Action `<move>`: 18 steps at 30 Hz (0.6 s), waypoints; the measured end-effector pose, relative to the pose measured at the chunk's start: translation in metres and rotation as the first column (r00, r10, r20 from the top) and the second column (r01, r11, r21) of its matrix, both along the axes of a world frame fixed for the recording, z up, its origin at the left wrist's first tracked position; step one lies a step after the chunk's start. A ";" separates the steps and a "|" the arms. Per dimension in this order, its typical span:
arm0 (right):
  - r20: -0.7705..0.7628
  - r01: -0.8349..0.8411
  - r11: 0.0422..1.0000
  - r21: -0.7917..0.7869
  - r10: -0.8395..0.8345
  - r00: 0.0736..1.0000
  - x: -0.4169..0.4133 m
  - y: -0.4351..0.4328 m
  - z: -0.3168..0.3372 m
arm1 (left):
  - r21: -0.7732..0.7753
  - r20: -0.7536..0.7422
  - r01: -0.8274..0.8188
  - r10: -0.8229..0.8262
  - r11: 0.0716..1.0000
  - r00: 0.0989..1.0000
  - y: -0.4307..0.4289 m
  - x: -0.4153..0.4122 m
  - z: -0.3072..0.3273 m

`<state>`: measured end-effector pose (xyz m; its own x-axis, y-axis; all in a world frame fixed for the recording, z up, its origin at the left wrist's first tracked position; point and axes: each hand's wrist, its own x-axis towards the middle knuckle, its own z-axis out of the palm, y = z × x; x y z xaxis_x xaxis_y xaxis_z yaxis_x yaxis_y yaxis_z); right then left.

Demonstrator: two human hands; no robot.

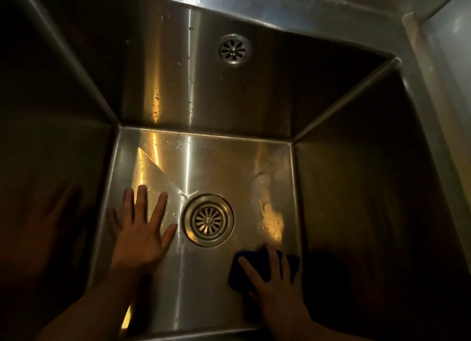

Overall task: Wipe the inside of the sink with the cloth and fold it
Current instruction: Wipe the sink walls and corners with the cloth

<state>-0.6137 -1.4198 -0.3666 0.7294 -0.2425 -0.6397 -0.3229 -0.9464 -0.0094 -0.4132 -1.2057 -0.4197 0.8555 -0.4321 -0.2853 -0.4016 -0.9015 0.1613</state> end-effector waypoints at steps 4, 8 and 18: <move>0.089 0.082 0.992 -0.092 -0.074 0.993 0.018 0.000 0.000 | -0.020 -0.002 -0.017 0.017 1.000 1.000 0.000 -0.001 -0.001; 0.216 0.101 0.994 -0.044 -0.090 0.972 0.046 -0.027 -0.024 | -0.024 -0.002 -0.027 0.027 0.999 1.000 -0.001 -0.001 -0.001; 0.508 0.188 0.967 -0.171 -0.077 0.858 0.205 -0.130 -0.048 | -0.048 0.025 -0.041 0.043 0.998 0.999 0.003 -0.001 -0.011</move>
